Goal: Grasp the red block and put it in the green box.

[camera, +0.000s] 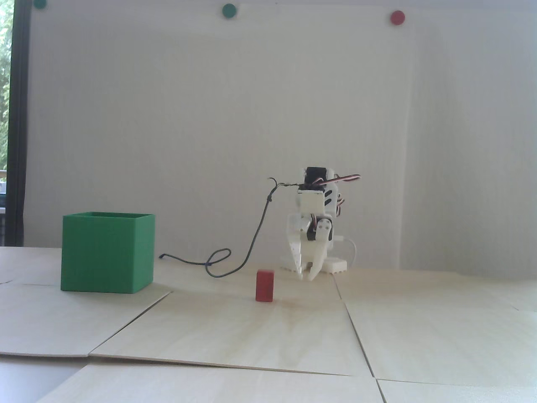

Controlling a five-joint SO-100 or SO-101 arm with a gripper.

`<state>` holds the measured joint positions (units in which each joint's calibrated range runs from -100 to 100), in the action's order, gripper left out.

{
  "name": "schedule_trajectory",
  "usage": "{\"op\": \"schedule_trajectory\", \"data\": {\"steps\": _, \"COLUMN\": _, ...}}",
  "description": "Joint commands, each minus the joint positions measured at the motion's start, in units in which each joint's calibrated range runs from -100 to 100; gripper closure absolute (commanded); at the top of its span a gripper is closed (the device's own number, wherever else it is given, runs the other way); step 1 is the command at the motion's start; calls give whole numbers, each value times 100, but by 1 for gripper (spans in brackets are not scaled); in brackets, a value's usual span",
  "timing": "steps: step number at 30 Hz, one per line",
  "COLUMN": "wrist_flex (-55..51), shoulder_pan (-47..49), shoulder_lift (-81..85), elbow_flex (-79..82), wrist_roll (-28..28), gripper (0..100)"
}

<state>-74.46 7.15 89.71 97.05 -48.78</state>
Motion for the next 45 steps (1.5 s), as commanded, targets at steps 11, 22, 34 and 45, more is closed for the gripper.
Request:
{"op": "schedule_trajectory", "data": {"steps": 11, "wrist_flex": -100, "shoulder_pan": -11, "shoulder_lift": -5, "elbow_flex": 29, "wrist_roll": 21, "gripper": 97}}
{"op": "schedule_trajectory", "data": {"steps": 22, "wrist_flex": -100, "shoulder_pan": -11, "shoulder_lift": -5, "elbow_flex": 29, "wrist_roll": 21, "gripper": 97}}
{"op": "schedule_trajectory", "data": {"steps": 34, "wrist_flex": 102, "shoulder_pan": 456, "shoulder_lift": 3, "elbow_flex": -51, "wrist_roll": 89, "gripper": 98}}
{"op": "schedule_trajectory", "data": {"steps": 45, "wrist_flex": 473, "shoulder_pan": 777, "shoulder_lift": -1924, "elbow_flex": -4061, "wrist_roll": 375, "gripper": 97}}
